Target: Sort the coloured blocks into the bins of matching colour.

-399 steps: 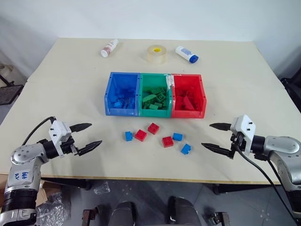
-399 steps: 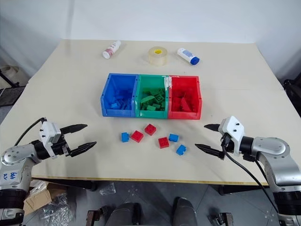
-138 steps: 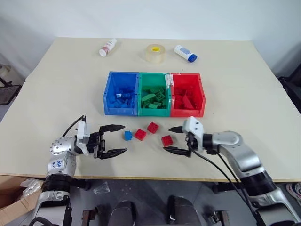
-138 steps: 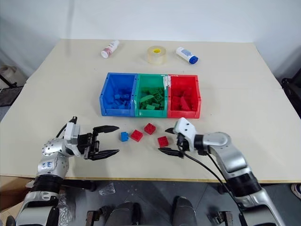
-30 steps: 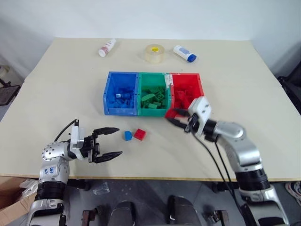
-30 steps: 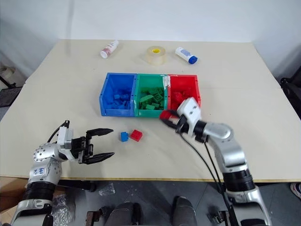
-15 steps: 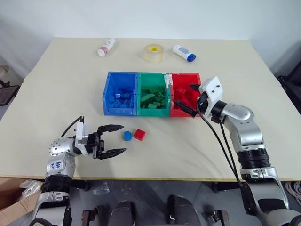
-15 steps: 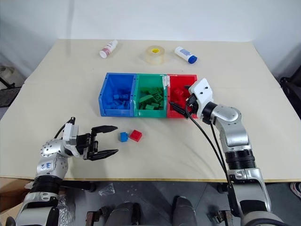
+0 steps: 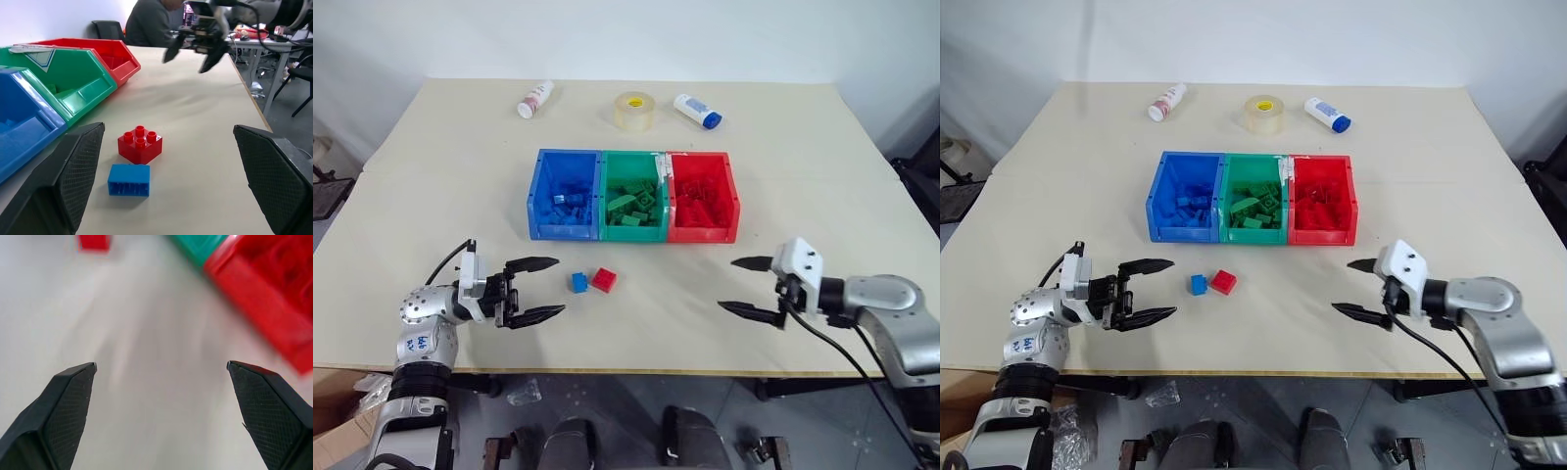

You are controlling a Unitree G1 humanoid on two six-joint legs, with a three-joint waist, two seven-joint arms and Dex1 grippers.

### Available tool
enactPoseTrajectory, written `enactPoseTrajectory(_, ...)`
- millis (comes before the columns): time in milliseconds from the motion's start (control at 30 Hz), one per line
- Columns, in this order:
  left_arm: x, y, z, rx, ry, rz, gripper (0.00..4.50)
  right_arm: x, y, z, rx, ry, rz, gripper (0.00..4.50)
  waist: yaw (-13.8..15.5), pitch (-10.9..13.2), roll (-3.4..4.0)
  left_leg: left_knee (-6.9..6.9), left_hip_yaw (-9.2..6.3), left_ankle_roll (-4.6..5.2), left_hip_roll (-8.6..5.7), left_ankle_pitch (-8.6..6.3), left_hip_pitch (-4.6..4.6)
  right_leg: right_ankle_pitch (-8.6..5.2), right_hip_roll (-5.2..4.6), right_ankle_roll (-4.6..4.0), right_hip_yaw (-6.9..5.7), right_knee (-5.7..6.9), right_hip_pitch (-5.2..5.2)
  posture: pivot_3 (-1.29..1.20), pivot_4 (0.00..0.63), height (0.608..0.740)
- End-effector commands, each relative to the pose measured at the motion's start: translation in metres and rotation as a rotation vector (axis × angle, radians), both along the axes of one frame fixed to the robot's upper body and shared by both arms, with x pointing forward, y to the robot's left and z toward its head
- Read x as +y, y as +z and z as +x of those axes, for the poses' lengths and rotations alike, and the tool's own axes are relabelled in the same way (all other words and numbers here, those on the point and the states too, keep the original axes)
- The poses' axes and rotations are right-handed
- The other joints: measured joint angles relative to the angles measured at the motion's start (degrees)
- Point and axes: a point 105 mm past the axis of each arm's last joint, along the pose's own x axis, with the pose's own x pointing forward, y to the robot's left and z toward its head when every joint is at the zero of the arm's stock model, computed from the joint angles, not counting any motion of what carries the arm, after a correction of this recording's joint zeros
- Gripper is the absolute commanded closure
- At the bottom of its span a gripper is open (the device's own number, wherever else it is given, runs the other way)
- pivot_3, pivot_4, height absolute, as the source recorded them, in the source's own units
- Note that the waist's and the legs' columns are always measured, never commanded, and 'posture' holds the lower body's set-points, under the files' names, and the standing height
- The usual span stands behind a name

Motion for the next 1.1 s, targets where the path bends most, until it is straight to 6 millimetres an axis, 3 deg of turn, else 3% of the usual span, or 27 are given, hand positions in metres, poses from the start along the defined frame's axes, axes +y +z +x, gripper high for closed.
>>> enactPoseTrajectory(33,0.004,0.006,-0.001,-0.031,-0.01,0.012,0.0,-0.003,0.014,-0.008,-0.035,0.012,0.002,0.03,0.0,0.0,0.0,0.0,0.0,0.0,0.0,0.0,0.0,0.0,-0.01,0.0,0.0,0.0,0.01,0.0,0.15,0.74)
enactPoseTrajectory(267,0.001,0.007,-0.002,-0.031,-0.019,0.011,0.0,0.013,0.014,-0.007,-0.045,0.03,0.037,0.03,0.1,0.0,0.0,0.01,0.0,0.0,-0.01,0.0,0.01,0.01,-0.01,0.01,0.0,-0.01,0.02,0.0,0.15,0.74)
enactPoseTrajectory(433,0.001,0.008,-0.003,-0.037,-0.02,0.012,0.0,0.061,0.007,-0.002,-0.014,0.117,0.084,0.03,-0.2,0.0,0.0,0.02,-0.01,-0.01,0.01,0.0,0.02,0.01,0.01,0.01,0.01,0.01,0.01,0.0,0.15,0.74)
enactPoseTrajectory(700,0.003,0.008,-0.011,-0.042,-0.006,0.012,0.0,0.148,-0.005,0.024,-0.036,0.195,0.176,0.03,-0.1,0.0,0.0,0.03,-0.01,-0.01,0.01,0.01,-0.01,0.01,0.01,0.01,0.0,0.06,-0.01,0.0,0.15,0.74)
enactPoseTrajectory(900,0.006,0.006,-0.018,-0.039,0.017,0.014,0.0,0.183,-0.012,0.037,-0.044,0.232,0.194,0.03,-0.2,0.0,0.0,0.05,-0.01,0.0,0.0,0.0,-0.02,0.01,0.0,0.01,0.0,0.08,-0.02,0.0,0.15,0.74)
enactPoseTrajectory(1100,0.006,0.005,-0.021,-0.039,0.032,0.011,0.0,0.2,-0.014,0.039,-0.041,0.265,0.223,0.03,-0.2,0.0,0.0,0.05,-0.01,-0.01,0.01,0.0,-0.02,0.01,0.01,0.01,0.01,0.11,-0.02,0.0,0.15,0.74)
